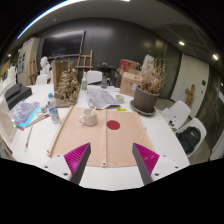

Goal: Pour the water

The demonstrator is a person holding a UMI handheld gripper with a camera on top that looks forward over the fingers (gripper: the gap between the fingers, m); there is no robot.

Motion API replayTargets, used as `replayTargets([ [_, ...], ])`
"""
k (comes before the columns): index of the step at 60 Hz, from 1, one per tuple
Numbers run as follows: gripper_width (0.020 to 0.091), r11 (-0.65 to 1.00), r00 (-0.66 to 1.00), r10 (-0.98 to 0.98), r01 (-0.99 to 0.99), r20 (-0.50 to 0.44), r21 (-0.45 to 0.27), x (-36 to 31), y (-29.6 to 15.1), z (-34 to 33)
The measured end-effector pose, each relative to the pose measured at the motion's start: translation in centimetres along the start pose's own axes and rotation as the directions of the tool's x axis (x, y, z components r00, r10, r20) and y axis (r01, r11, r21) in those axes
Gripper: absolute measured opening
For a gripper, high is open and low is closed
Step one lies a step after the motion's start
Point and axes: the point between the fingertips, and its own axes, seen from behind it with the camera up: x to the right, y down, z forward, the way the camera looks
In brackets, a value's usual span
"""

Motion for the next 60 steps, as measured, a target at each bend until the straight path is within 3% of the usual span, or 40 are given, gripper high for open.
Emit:
replayTargets([
  [19, 0.0856, 0.999, 0.997, 0.008, -0.012, 0.078, 0.052, -18.3, -1.3, 2.7],
  [32, 0.0855, 0.993, 0.984, 0.025, -0.044, 0.178, 0.105, -30.0, -3.5, 8.3],
  [47, 0.0857, 0.977, 0.977, 0.022, -0.067, 0.212, 0.203, -37.0, -8.2, 19.6],
  [60, 0.0831, 0.977, 0.985, 0.042, -0.075, 0.165, 0.2, -38.1, -9.6, 27.9],
])
